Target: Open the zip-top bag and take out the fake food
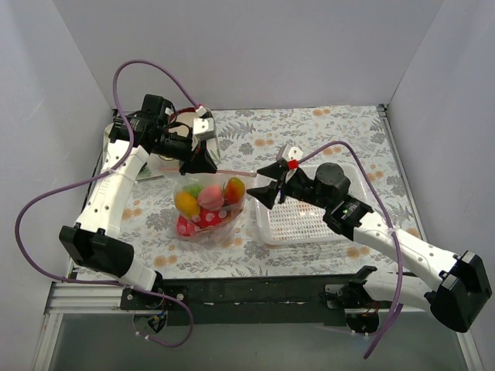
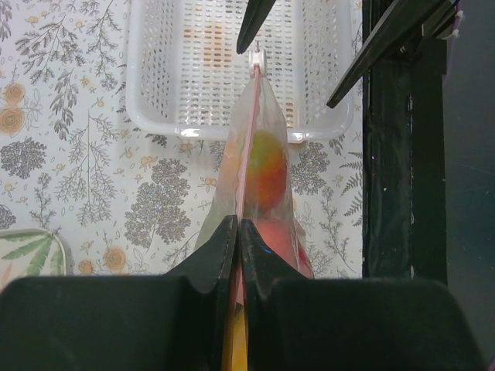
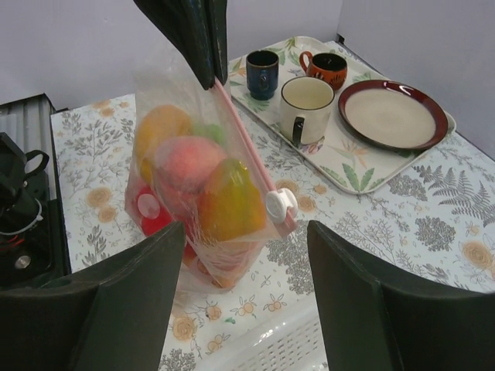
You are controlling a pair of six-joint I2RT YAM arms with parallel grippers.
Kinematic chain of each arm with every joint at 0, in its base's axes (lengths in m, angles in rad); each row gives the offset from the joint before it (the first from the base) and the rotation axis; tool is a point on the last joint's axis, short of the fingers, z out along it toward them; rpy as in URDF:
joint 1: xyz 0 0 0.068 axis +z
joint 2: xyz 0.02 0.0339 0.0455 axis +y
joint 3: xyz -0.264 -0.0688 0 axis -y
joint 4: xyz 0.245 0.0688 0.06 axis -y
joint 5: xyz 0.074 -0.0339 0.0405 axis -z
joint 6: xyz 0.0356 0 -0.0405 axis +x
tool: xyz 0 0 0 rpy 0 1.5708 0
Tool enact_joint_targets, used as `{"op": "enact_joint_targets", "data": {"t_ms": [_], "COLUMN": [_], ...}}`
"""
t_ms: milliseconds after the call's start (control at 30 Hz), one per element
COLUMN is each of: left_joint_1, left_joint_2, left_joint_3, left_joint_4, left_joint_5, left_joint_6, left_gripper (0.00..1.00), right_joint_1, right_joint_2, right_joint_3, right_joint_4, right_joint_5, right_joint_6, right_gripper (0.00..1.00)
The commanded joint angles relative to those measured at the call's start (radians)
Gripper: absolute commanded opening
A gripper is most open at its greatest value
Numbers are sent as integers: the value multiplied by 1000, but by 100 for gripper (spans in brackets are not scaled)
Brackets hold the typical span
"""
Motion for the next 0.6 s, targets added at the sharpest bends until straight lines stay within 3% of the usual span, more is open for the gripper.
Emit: {"op": "enact_joint_targets", "data": {"t_ms": [0,200,567], "left_joint_1": [-9,-14,-46], "left_joint_2": [-35,-45,-61], "left_joint_3": [30,49,57], "left_joint_4": [-40,-40,-39], "left_joint_5": [42,45,56], "left_joint_6": [-12,-29,-77], "left_gripper": [0,0,0], "right_joint_1": [-8,-16,-32], "right_joint_2": [18,44,139], "right_joint_3": [54,60,163], "right_joint_4": [83,107,100], "right_joint_5": [-39,-73,-257], "right_joint_6": [19,23,32], "right_gripper": [71,66,16]}}
